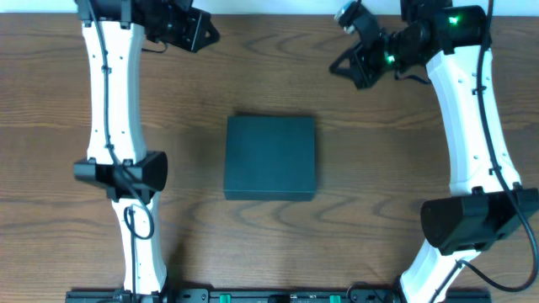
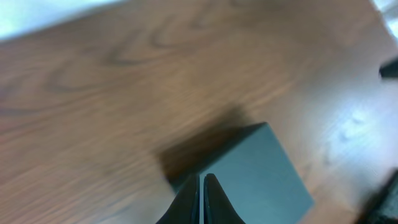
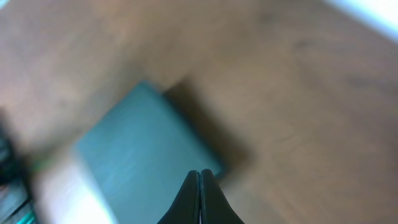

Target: Pack container

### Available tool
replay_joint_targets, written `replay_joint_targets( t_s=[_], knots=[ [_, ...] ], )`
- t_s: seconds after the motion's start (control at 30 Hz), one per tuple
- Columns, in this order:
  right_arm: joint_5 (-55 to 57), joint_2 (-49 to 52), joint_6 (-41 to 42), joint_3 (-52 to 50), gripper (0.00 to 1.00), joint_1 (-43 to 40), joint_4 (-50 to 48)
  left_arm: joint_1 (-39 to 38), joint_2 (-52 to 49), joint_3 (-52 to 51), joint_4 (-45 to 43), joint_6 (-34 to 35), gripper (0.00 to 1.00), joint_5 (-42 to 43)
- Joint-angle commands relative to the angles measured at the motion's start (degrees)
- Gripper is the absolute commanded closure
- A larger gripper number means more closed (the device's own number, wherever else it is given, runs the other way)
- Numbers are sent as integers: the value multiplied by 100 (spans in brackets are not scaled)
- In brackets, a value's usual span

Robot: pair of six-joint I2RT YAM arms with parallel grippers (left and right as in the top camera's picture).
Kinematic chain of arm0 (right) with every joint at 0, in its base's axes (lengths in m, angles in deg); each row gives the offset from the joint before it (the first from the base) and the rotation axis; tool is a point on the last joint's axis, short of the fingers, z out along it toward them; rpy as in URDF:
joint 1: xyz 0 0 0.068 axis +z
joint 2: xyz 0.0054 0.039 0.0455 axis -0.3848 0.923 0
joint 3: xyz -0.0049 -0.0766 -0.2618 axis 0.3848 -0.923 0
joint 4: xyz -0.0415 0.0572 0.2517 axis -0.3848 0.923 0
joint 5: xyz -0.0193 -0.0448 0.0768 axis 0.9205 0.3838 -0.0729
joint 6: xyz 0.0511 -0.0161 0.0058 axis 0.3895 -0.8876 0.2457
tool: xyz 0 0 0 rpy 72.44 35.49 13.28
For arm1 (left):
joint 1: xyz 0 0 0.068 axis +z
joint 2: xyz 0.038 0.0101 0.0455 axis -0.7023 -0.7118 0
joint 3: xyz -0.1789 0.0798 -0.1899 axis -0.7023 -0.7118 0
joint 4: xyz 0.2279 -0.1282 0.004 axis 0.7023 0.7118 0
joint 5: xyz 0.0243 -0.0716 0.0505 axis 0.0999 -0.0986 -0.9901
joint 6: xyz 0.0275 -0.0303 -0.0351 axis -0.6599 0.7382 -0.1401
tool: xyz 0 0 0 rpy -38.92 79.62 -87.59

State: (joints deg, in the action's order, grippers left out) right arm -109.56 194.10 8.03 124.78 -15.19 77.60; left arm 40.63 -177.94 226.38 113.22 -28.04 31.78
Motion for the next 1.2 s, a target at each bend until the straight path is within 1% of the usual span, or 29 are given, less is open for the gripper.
replay_joint_targets(
  t_s=[0.0, 0.07, 0.17, 0.27, 0.33, 0.37, 0.43, 0.5, 0.53, 0.6, 0.63, 0.67, 0.8, 0.83, 0.87, 0.9, 0.97, 1.03, 1.1, 1.17],
  knots=[
    [669, -337, 664, 87, 98, 48, -669, 168, 807, 129, 223, 133, 94, -732],
    [664, -442, 664, 87, 98, 48, -1351, 216, 1099, 129, -107, 129, 94, -767],
    [658, -616, 756, 87, 98, 55, -2428, 190, 1585, 129, -1023, 131, 94, -763],
    [658, -815, 776, 87, 98, 52, -3115, 96, 1965, 129, -1993, 181, 94, -767],
    [649, -933, 776, 87, 98, 52, -3298, 68, 2122, 129, -2361, 369, 94, -765],
    [610, -988, 776, 87, 99, 63, -3307, 70, 2186, 129, -2369, 463, 94, -758],
    [494, -1071, 774, 87, 98, 151, -3058, 105, 2317, 59, -2079, 494, 94, -752],
    [514, -1220, 769, 44, 98, 275, -2717, 129, 2603, -323, -1884, 463, 94, -743],
    [511, -1325, 769, -9, 98, 317, -2586, 136, 2813, -656, -1950, 407, 94, -745],
    [612, -1720, 752, -297, 98, 409, -2356, 138, 3530, -1882, -2396, 157, 94, -885],
    [750, -2015, 750, -592, 98, 455, -2345, 133, 4037, -2769, -2778, 170, 94, -1045],
    [848, -2304, 748, -909, 99, 509, -2376, 114, 4494, -3578, -3152, 177, 94, -1025],
    [903, -3412, 754, -2306, 98, 750, -3084, -87, 6172, -6325, -4625, 240, 94, -1051],
    [901, -3773, 791, -2739, 98, 780, -3375, -144, 6743, -7143, -5143, 361, 94, -1134],
    [901, -4081, 918, -3099, 99, 802, -3650, -181, 7204, -7735, -5558, 538, 94, -1294],
    [903, -4406, 1198, -3464, 98, 815, -3908, -225, 7875, -8496, -6111, 772, 94, -1552],
    [901, -4839, 1659, -3860, 99, 817, -3965, -254, 8959, -9525, -6891, 1075, 94, -1958],
    [901, -5180, 1878, -4100, 98, 817, -3578, -251, 9897, -10225, -7366, 1346, 94, -2326],
    [898, -5399, 2048, -4247, 98, 820, -3156, -245, 10775, -10703, -7687, 1729, 94, -2647],
    [898, -5517, 2168, -4275, 99, 820, -2669, -240, 11337, -10834, -7694, 1803, 94, -2844]
  ],
)
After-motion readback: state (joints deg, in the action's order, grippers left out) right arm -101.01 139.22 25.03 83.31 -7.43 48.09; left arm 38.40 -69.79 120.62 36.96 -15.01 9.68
